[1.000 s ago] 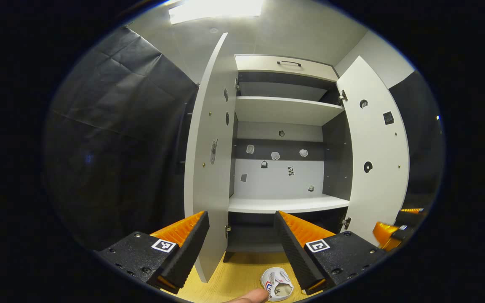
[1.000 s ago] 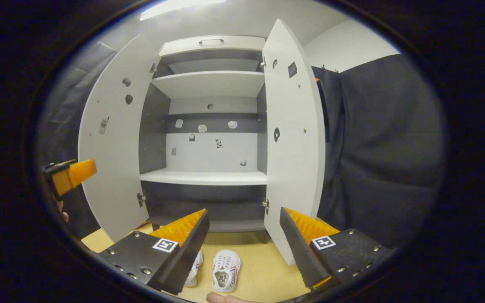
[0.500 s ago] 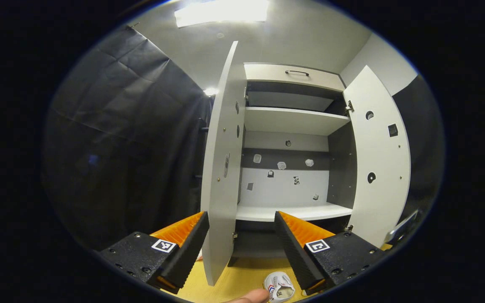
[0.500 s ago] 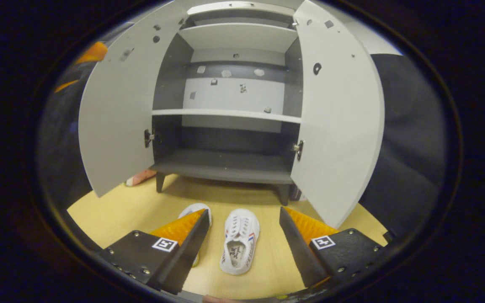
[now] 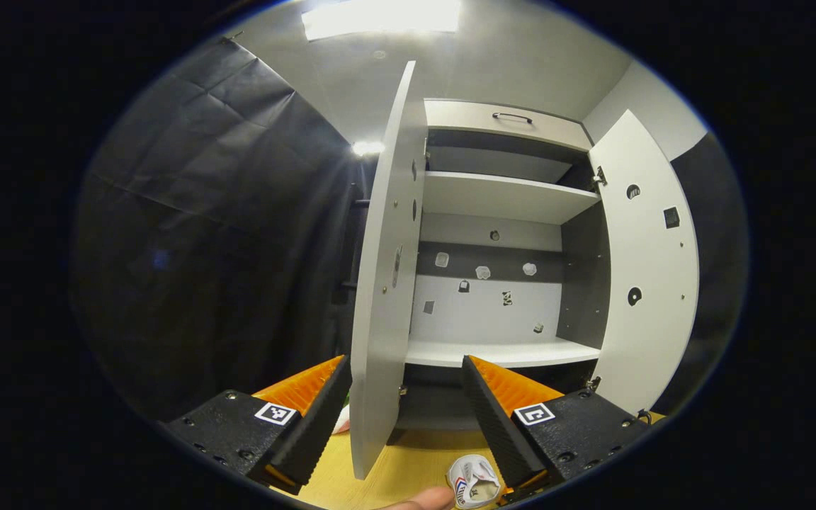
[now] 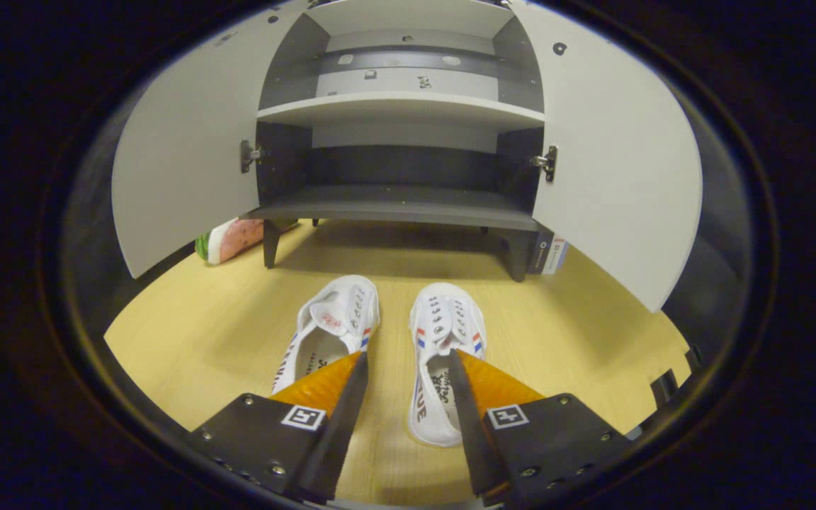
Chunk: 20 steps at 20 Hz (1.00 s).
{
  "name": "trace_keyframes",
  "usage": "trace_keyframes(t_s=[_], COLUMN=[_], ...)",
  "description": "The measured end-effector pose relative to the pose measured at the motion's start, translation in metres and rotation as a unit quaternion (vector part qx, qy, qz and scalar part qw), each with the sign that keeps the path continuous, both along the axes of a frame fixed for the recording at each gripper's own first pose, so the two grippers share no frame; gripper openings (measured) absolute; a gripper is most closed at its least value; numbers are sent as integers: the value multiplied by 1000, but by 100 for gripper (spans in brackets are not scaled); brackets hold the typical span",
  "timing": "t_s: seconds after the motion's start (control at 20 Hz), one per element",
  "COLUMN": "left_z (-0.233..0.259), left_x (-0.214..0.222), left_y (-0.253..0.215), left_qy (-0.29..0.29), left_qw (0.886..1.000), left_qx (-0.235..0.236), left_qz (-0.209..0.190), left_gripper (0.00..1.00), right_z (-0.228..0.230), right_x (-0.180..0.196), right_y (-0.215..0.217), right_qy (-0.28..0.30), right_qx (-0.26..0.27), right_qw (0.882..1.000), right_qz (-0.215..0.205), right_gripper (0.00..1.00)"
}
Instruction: Grab one shoe with the right hand and put it into the shoe cabinet, grab the other shoe with the left hand and put it into the shoe cabinet; then close the right door with the right hand and the left door with the left hand.
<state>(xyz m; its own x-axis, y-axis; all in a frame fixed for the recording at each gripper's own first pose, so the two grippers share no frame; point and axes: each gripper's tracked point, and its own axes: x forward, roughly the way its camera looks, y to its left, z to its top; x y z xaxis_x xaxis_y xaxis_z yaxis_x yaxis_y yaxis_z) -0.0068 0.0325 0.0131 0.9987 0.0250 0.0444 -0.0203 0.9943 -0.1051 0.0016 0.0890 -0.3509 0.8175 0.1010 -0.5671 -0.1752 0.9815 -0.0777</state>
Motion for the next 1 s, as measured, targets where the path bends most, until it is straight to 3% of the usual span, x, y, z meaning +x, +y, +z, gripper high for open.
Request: trace_keyframes(t_s=[0.2, 0.25, 0.3, 0.55, 0.65, 0.95, 1.0], left_z=[-10, -11, -15, -22, -26, -34, -35], left_x=[5, 7, 8, 13, 17, 20, 19], left_y=[-3, -5, -6, -5, -2, -3, -4], left_qy=[10, 13, 17, 22, 25, 32, 33], left_qw=[1000, 1000, 1000, 999, 999, 999, 998], left_qx=[-8, -12, -14, -20, -22, -31, -32], left_qz=[-9, -14, -17, -26, -25, -29, -31], left_gripper=[96, 96, 96, 96, 96, 96, 96], right_z=[-6, -13, -21, -31, -41, -59, -56], right_x=[9, 10, 10, 26, 35, 64, 70], right_y=[-10, -13, -11, -14, -15, -7, -9], right_qy=[-2, 6, 21, 38, 50, 35, 29], right_qx=[-15, -13, -4, 36, 67, 59, 57], right_qw=[1000, 1000, 999, 997, 993, 994, 994], right_qz=[-18, -27, -28, -61, -79, -87, -87], right_gripper=[68, 63, 50, 51, 11, 13, 1])
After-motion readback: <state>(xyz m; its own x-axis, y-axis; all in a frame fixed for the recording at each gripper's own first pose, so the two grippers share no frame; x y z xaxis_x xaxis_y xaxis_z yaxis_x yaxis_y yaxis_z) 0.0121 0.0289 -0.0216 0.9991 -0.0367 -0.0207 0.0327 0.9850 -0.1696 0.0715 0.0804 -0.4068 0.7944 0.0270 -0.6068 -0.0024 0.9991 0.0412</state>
